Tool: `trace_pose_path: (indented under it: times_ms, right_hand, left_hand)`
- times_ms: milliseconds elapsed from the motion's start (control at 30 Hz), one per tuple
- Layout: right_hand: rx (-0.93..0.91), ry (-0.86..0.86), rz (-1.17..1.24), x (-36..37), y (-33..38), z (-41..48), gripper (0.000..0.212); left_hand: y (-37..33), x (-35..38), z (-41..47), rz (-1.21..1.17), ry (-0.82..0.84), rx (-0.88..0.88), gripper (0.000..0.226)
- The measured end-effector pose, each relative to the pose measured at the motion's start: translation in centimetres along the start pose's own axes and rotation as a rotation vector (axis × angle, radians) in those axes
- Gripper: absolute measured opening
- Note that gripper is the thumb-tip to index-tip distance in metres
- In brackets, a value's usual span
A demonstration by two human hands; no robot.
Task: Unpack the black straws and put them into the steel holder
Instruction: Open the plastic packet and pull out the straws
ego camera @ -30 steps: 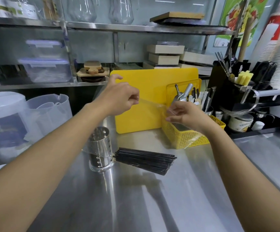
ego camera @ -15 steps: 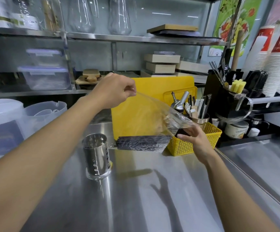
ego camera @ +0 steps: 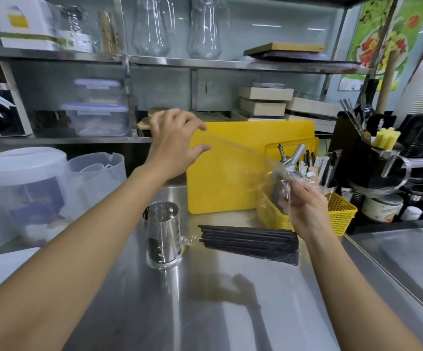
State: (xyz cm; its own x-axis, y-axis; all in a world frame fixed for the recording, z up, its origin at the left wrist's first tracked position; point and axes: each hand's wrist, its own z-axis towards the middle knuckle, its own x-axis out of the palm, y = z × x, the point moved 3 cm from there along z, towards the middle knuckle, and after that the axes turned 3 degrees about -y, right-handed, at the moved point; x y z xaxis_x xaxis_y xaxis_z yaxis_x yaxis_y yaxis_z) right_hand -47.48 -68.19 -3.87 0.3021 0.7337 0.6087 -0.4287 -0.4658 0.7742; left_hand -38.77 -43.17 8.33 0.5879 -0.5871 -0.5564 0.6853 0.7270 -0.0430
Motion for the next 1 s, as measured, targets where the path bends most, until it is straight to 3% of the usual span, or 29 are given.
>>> trace_pose_path:
  times_ms: [167, 233, 300, 333, 400, 467, 533, 600, 633, 700, 733, 933, 1000]
  right_hand:
    - [-0.003, 0.092, 0.224, 0.4, 0.8, 0.7, 0.011]
    - [-0.002, 0.124, 0.304, 0.7, 1.2, 0.4, 0.021]
    - [-0.006, 0.133, 0.383, 0.8, 1.3, 0.3, 0.018]
    - [-0.003, 0.133, 0.415, 0.8, 1.3, 0.3, 0.016]
    - [0.012, 0.121, 0.472, 0.5, 0.9, 0.7, 0.034]
    - [0.035, 0.100, 0.487, 0.3, 0.5, 1.3, 0.046]
    - [0.053, 0.098, 0.502, 0.4, 0.2, 1.7, 0.049]
    - [0.057, 0.113, 0.500, 0.6, 0.0, 1.8, 0.052]
    - [0.057, 0.126, 0.515, 0.5, -0.1, 1.9, 0.052]
    - [0.064, 0.125, 0.494, 0.6, -0.1, 1.7, 0.049]
    - [0.066, 0.112, 0.472, 0.6, -0.2, 1.6, 0.048]
    - [0.051, 0.057, 0.348, 0.3, -0.4, 1.3, 0.046]
    - [0.037, 0.087, 0.302, 0.9, -0.3, 1.1, 0.037]
  left_hand:
    - [3.4, -0.2, -3.0, -0.107, -0.211, -0.373, 0.084]
    - [4.6, -0.1, -4.9, -0.363, -0.331, -0.611, 0.090]
    - [5.2, 1.2, -7.2, -0.695, -0.378, -0.879, 0.082]
    - [5.2, 2.2, -8.4, -0.798, -0.338, -0.999, 0.076]
    - [5.2, 4.5, -10.8, -0.923, -0.154, -1.182, 0.064]
    - [4.4, 6.4, -12.4, -1.220, 0.053, -1.312, 0.048]
    - [3.3, 7.1, -13.0, -1.576, 0.167, -1.342, 0.050]
    - [2.8, 7.1, -12.7, -1.807, 0.113, -1.289, 0.061]
    - [2.7, 7.0, -12.4, -1.859, 0.060, -1.265, 0.050]
    - [2.7, 7.0, -11.9, -1.868, -0.061, -1.336, 0.016]
    - [2.8, 7.2, -11.8, -1.849, -0.100, -1.386, 0.010]
    - [3.0, 8.4, -12.6, -1.805, -0.136, -1.539, 0.008]
    - [3.0, 9.0, -13.1, -1.786, -0.139, -1.574, 0.009]
